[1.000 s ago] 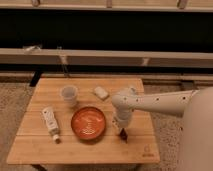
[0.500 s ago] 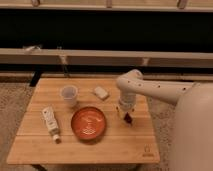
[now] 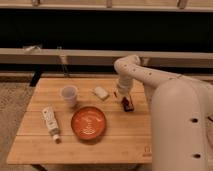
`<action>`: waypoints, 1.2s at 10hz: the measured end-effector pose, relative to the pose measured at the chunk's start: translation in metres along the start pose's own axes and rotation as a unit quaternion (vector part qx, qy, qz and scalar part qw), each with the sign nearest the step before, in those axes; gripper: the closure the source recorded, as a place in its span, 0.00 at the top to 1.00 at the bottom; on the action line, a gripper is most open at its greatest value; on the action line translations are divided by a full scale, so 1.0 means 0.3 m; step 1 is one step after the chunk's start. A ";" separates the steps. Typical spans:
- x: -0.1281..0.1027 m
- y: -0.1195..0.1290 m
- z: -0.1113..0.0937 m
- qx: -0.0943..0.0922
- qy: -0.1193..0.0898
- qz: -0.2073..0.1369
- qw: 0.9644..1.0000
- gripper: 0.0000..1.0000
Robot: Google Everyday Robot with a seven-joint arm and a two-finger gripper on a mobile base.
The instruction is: Place the pepper on the white sponge
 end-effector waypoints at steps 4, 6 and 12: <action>0.241 -0.053 -0.055 0.003 0.039 -0.055 0.998 0.00; 0.352 -0.115 -0.059 0.007 0.050 -0.087 0.995 0.00; 0.526 -0.188 0.010 0.024 0.053 -0.145 0.988 0.00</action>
